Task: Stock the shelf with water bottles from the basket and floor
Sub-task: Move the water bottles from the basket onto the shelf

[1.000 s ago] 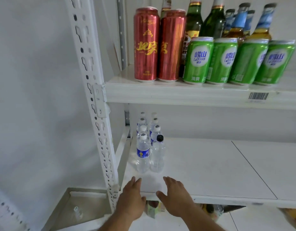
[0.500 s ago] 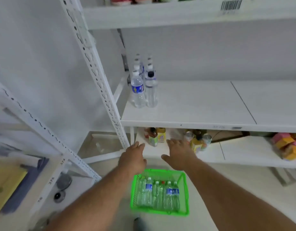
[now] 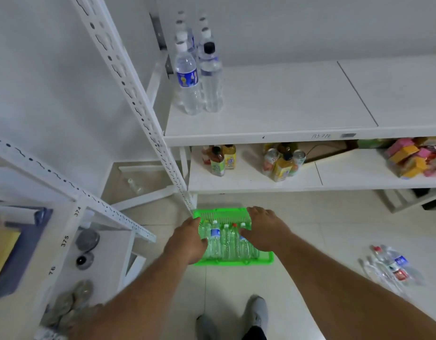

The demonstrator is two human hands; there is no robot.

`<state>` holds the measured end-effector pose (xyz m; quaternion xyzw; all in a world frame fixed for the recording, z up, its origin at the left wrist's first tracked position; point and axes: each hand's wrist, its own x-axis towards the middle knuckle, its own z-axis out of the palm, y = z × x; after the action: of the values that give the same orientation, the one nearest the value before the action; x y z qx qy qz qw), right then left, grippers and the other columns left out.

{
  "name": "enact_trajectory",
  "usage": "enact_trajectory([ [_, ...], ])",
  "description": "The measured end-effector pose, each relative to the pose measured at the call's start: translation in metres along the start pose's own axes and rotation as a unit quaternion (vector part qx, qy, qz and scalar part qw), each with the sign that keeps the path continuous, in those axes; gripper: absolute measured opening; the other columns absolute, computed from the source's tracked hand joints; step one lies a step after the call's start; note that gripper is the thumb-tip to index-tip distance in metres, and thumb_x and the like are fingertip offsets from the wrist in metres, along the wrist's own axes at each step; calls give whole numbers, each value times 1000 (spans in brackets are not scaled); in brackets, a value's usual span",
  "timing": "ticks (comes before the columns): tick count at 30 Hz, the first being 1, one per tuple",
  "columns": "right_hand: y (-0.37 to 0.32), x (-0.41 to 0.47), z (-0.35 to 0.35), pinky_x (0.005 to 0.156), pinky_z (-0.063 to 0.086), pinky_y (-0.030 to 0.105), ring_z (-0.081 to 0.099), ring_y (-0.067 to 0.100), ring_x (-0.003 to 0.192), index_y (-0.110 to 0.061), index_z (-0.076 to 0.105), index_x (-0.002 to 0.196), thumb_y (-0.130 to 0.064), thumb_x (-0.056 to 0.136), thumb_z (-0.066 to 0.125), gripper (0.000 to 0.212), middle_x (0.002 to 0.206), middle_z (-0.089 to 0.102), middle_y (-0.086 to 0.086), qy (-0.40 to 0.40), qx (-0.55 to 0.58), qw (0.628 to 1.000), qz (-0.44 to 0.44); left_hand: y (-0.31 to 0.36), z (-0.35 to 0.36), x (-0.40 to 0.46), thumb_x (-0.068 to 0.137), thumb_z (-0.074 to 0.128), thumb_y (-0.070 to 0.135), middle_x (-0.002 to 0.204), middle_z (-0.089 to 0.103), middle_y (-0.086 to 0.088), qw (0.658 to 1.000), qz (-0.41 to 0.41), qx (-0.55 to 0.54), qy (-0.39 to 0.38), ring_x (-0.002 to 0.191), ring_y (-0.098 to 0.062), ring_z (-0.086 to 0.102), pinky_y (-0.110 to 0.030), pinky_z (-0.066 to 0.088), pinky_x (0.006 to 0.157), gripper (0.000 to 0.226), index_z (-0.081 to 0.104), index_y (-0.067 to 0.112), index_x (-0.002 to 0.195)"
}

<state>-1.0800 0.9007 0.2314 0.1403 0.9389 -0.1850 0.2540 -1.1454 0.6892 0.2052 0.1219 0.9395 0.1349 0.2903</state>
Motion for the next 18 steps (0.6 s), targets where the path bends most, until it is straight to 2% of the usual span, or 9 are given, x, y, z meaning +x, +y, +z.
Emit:
enact_trajectory([
  [5, -20, 4, 35, 117, 29, 37, 33, 32, 142, -14, 27, 154, -55, 94, 51, 76, 159, 33, 8, -24, 17, 999, 29, -37, 20, 7, 88, 61, 37, 157, 32, -8, 998, -24, -43, -43, 139, -29, 40, -35, 36, 113, 77, 26, 18, 153],
  [12, -32, 19, 74, 114, 30, 35, 35, 30, 141, -12, 28, 154, -52, 96, 50, 74, 157, 35, 9, -63, 24, 997, 41, -66, 42, 20, 88, 62, 36, 155, 36, -10, 989, -75, -95, -89, 138, -26, 41, -31, 36, 111, 75, 29, 17, 153],
  [18, -16, 71, 93, 115, 29, 37, 31, 28, 144, -14, 23, 156, -53, 97, 50, 76, 160, 31, 7, -100, 46, 993, 30, -65, 56, 60, 91, 63, 23, 143, 51, -9, 974, -131, -164, -89, 129, -25, 50, -24, 38, 98, 57, 44, 12, 143],
])
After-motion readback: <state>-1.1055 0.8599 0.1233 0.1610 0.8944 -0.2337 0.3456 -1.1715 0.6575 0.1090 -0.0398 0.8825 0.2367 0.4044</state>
